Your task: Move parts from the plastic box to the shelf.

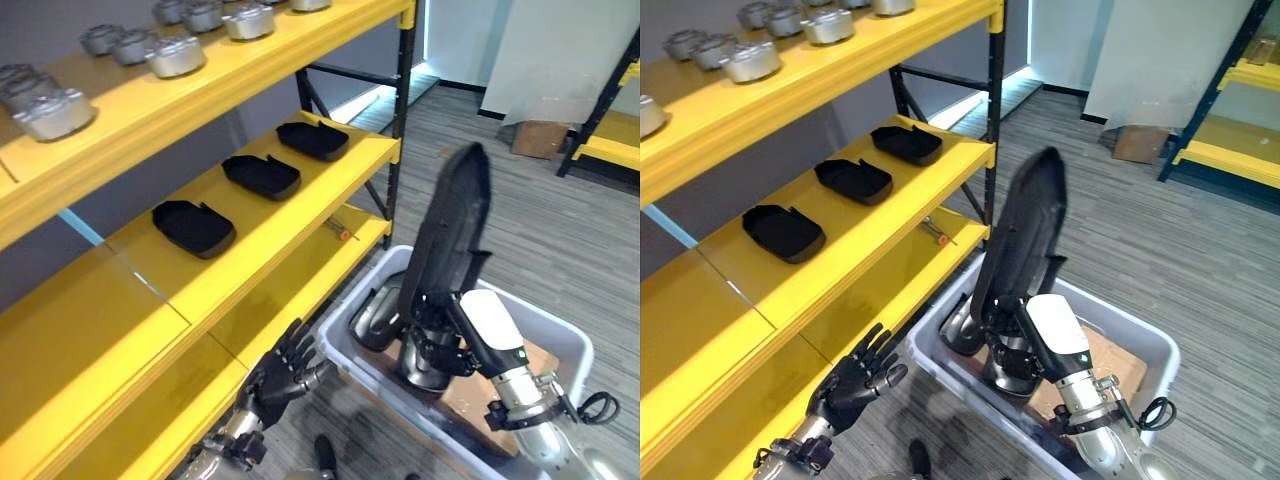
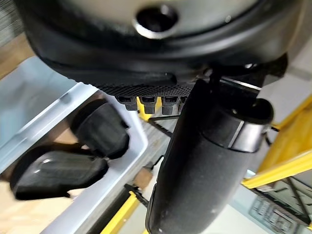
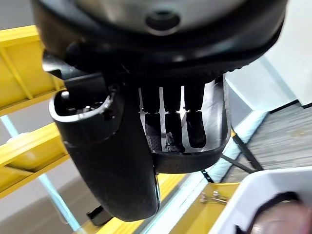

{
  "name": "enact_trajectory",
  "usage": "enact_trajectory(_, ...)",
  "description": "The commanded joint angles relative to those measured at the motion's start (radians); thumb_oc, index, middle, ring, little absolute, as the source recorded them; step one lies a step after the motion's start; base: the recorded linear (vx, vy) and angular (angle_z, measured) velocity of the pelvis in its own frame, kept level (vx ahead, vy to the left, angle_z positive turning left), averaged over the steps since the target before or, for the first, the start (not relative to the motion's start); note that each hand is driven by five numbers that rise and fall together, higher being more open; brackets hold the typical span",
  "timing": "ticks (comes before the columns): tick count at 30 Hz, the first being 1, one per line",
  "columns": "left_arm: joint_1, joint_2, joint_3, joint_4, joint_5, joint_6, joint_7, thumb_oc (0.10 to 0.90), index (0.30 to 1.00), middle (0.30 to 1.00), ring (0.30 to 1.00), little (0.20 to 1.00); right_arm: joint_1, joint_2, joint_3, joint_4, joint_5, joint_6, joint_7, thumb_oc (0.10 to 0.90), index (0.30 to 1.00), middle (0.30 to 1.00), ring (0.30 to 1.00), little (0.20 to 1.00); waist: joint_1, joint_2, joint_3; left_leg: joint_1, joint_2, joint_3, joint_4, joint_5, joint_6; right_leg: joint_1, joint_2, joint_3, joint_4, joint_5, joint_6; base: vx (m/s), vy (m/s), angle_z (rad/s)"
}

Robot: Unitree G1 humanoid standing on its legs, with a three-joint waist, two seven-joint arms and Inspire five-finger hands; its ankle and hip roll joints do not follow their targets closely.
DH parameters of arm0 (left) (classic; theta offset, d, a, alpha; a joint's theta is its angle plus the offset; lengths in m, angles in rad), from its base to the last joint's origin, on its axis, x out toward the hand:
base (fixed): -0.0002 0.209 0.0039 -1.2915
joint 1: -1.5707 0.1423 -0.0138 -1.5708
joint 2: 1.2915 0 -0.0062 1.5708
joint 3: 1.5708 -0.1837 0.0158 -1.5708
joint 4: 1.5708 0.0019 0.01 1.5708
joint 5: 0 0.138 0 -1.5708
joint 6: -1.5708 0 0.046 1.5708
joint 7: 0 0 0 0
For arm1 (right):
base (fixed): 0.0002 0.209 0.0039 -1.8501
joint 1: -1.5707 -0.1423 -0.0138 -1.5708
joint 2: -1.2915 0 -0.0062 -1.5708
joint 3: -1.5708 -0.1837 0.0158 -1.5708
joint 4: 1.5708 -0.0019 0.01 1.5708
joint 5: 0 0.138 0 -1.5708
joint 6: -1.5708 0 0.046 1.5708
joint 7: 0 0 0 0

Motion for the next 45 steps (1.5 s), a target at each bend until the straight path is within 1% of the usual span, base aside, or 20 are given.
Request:
enact_trajectory(1, -0.094, 0.05, 0.045, -0.092, 0.019, -0.028, -0.077, 0.9, 1.0, 1.0, 1.0, 1.0, -0.186, 0.014, -0.062, -0.078, 0.016, -0.09, -0.119, 0.4, 0.3, 0.3, 0.3, 0.3, -0.027, -0.093, -0.037, 0.129, 0.144, 0.027, 0.102, -0.137, -0.087, -0.049, 0.026, 0.043, -0.065, 0.036, -0.008, -0.08, 0.416, 0.68)
enact_trajectory(3, -0.099, 0.051, 0.035, -0.088, 0.033, -0.048, -0.097, 0.9, 1.0, 1.0, 1.0, 1.0, -0.195, 0.013, -0.065, -0.07, 0.016, -0.093, -0.118, 0.4, 0.3, 0.3, 0.3, 0.3, -0.03, -0.086, -0.043, 0.147, 0.144, 0.022, 0.089, -0.14, -0.091, -0.054, 0.016, 0.046, -0.064, 0.039, -0.002, -0.05, 0.389, 0.43)
enact_trajectory(4, -0.105, 0.059, 0.024, -0.089, 0.042, -0.067, -0.096, 0.9, 1.0, 1.0, 1.0, 1.0, -0.214, 0.013, -0.061, -0.052, 0.007, -0.085, -0.123, 0.4, 0.3, 0.3, 0.3, 0.3, -0.025, -0.071, -0.04, 0.144, 0.132, -0.003, 0.081, -0.138, -0.096, -0.058, 0.008, 0.056, -0.063, 0.044, 0.003, -0.05, 0.399, 0.29)
enact_trajectory(6, -0.114, 0.067, 0.019, -0.087, 0.046, -0.084, -0.088, 0.9, 1.0, 1.0, 1.0, 1.0, -0.225, 0.009, -0.064, -0.046, 0.011, -0.081, -0.131, 0.4, 0.3, 0.3, 0.3, 0.3, -0.026, -0.064, -0.038, 0.147, 0.115, -0.002, 0.064, -0.153, -0.092, -0.062, -0.004, 0.06, -0.068, 0.056, 0.018, -0.08, 0.413, 0.41)
enact_trajectory(8, -0.121, 0.091, 0.018, -0.093, 0.084, -0.118, -0.072, 0.9, 1.0, 1.0, 1.0, 1.0, -0.221, 0.017, -0.079, -0.058, -0.001, -0.069, -0.149, 0.4, 0.3, 0.3, 0.3, 0.3, -0.024, -0.053, -0.037, 0.159, 0.076, 0.006, 0.016, -0.158, -0.086, -0.063, -0.033, 0.042, -0.099, 0.095, 0.064, -0.16, 0.509, 0.39)
enact_trajectory(12, -0.109, 0.107, 0.051, -0.113, 0.077, -0.104, -0.034, 0.9, 1.0, 1.0, 1.0, 1.0, -0.207, 0.039, -0.097, -0.088, 0.031, -0.057, -0.126, 0.4, 0.3, 0.3, 0.3, 0.3, -0.008, -0.065, -0.04, 0.179, 0.025, 0.022, -0.009, -0.185, -0.059, -0.049, -0.08, -0.001, -0.175, 0.17, 0.123, -0.11, 0.317, 0.48)
enact_trajectory(16, -0.126, 0.105, 0.055, -0.103, 0.087, -0.1, -0.036, 0.9, 1.0, 1.0, 1.0, 1.0, -0.213, 0.069, -0.091, -0.102, 0.02, -0.034, -0.137, 0.4, 0.3, 0.3, 0.3, 0.3, -0.001, -0.079, -0.04, 0.186, 0.0, 0.034, -0.009, -0.207, -0.04, -0.072, -0.11, -0.009, -0.196, 0.227, 0.143, -0.08, 0.205, 0.15)
enact_trajectory(19, -0.142, 0.102, 0.049, -0.099, 0.089, -0.08, -0.031, 0.9, 1.0, 1.0, 1.0, 1.0, -0.224, 0.098, -0.083, -0.099, 0.011, -0.026, -0.131, 0.4, 0.3, 0.3, 0.3, 0.3, 0.002, -0.079, -0.038, 0.183, -0.01, 0.033, -0.006, -0.213, -0.023, -0.098, -0.112, 0.013, -0.132, 0.211, 0.135, -0.07, 0.148, 0.18)
enact_trajectory(20, -0.152, 0.101, 0.045, -0.097, 0.103, -0.069, -0.039, 0.9, 1.0, 1.0, 1.0, 1.0, -0.219, 0.102, -0.083, -0.1, 0.004, -0.016, -0.137, 0.4, 0.3, 0.3, 0.3, 0.3, -0.003, -0.077, -0.039, 0.171, -0.016, 0.017, 0.001, -0.212, -0.013, -0.098, -0.091, 0.051, -0.092, 0.184, 0.126, -0.03, 0.057, 0.17)
enact_trajectory(22, -0.16, 0.098, 0.035, -0.102, 0.107, -0.048, -0.046, 0.9, 1.0, 1.0, 1.0, 1.0, -0.197, 0.103, -0.092, -0.106, -0.011, -0.025, -0.143, 0.4, 0.3, 0.3, 0.3, 0.3, -0.017, -0.078, -0.042, 0.151, -0.029, -0.02, 0.013, -0.214, 0.008, -0.108, -0.031, 0.116, -0.024, 0.128, 0.11, -0.03, 0.088, 0.38)
enact_trajectory(24, -0.165, 0.1, 0.026, -0.111, 0.112, -0.047, -0.033, 0.9, 1.0, 1.0, 1.0, 1.0, -0.185, 0.096, -0.096, -0.114, -0.009, -0.041, -0.139, 0.4, 0.3, 0.3, 0.3, 0.3, -0.027, -0.082, -0.045, 0.147, -0.043, -0.045, 0.011, -0.216, 0.02, -0.111, 0.028, 0.143, 0.004, 0.08, 0.089, 0.0, 0.07, 0.91)
enact_trajectory(25, -0.163, 0.102, 0.029, -0.128, 0.109, -0.039, -0.004, 0.9, 1.0, 1.0, 1.0, 1.0, -0.167, 0.079, -0.105, -0.134, 0.003, -0.074, -0.125, 0.4, 0.3, 0.3, 0.3, 0.3, -0.035, -0.088, -0.049, 0.143, -0.063, -0.078, 0.002, -0.211, 0.023, -0.111, 0.11, 0.173, -0.006, 0.04, 0.05, 0.01, 0.036, 0.63)
enact_trajectory(26, -0.163, 0.102, 0.028, -0.129, 0.11, -0.039, -0.003, 0.9, 1.0, 1.0, 1.0, 1.0, -0.166, 0.077, -0.106, -0.136, 0.004, -0.075, -0.124, 0.4, 0.3, 0.3, 0.3, 0.3, -0.037, -0.089, -0.049, 0.145, -0.066, -0.083, 0.0, -0.211, 0.023, -0.108, 0.118, 0.178, -0.01, 0.039, 0.047, 0.02, 0.01, 0.25)
enact_trajectory(29, -0.174, 0.092, 0.013, -0.128, 0.122, -0.041, -0.009, 0.9, 1.0, 1.0, 1.0, 1.0, -0.144, 0.066, -0.126, -0.159, 0.018, -0.095, -0.127, 0.4, 0.3, 0.3, 0.3, 0.3, -0.066, -0.09, -0.044, 0.147, -0.1, -0.154, -0.008, -0.208, 0.03, -0.1, 0.178, 0.295, -0.075, 0.065, 0.029, 0.02, -0.034, 0.35)
enact_trajectory(31, -0.168, 0.096, 0.024, -0.124, 0.13, -0.046, -0.001, 0.9, 1.0, 1.0, 1.0, 1.0, -0.131, 0.063, -0.134, -0.157, 0.01, -0.121, -0.13, 0.4, 0.3, 0.3, 0.3, 0.3, -0.066, -0.086, -0.046, 0.148, -0.107, -0.165, -0.01, -0.206, 0.028, -0.095, 0.179, 0.304, -0.102, 0.084, 0.031, 0.02, -0.08, 0.84)
enact_trajectory(35, -0.153, 0.106, 0.038, -0.124, 0.138, -0.036, 0.004, 0.9, 1.0, 1.0, 1.0, 1.0, -0.161, 0.047, -0.108, -0.16, 0.023, -0.114, -0.097, 0.4, 0.3, 0.3, 0.3, 0.3, -0.056, -0.074, -0.056, 0.156, -0.114, -0.169, 0.001, -0.212, 0.023, -0.062, 0.177, 0.318, -0.166, 0.107, 0.029, 0.09, -0.099, 0.22)
enact_trajectory(39, -0.156, 0.111, 0.043, -0.121, 0.122, -0.044, 0.033, 0.9, 1.0, 1.0, 1.0, 1.0, -0.175, 0.029, -0.091, -0.167, 0.042, -0.118, -0.07, 0.4, 0.3, 0.3, 0.3, 0.3, -0.054, -0.073, -0.051, 0.124, -0.125, -0.146, 0.097, -0.245, 0.015, -0.049, 0.164, 0.314, -0.178, 0.107, 0.021, 0.01, -0.026, 0.04)
enact_trajectory(40, -0.174, 0.106, 0.042, -0.125, 0.102, -0.034, 0.02, 0.9, 1.0, 1.0, 1.0, 1.0, -0.183, 0.014, -0.087, -0.17, 0.025, -0.094, -0.08, 0.4, 0.3, 0.3, 0.3, 0.3, -0.056, -0.088, -0.035, 0.069, -0.101, -0.089, 0.223, -0.278, 0.002, -0.048, 0.13, 0.29, -0.171, 0.115, 0.016, -0.06, -0.008, 0.18)
enact_trajectory(42, -0.192, 0.093, 0.037, -0.126, 0.104, -0.019, 0.002, 0.9, 1.0, 1.0, 1.0, 1.0, -0.195, 0.008, -0.084, -0.165, 0.018, -0.08, -0.082, 0.4, 0.3, 0.3, 0.3, 0.3, -0.063, -0.09, -0.026, 0.052, -0.064, -0.06, 0.25, -0.283, -0.012, -0.056, 0.11, 0.269, -0.161, 0.118, 0.012, -0.07, 0.081, 0.43)
enact_trajectory(45, -0.19, 0.085, 0.021, -0.13, 0.098, -0.038, 0.006, 0.9, 1.0, 1.0, 1.0, 1.0, -0.219, 0.0, -0.069, -0.141, 0.012, -0.101, -0.075, 0.4, 0.3, 0.3, 0.3, 0.3, -0.07, -0.082, -0.026, 0.067, -0.006, -0.078, 0.197, -0.239, -0.039, -0.059, 0.096, 0.274, -0.155, 0.116, 0.011, 0.02, 0.164, 0.6)
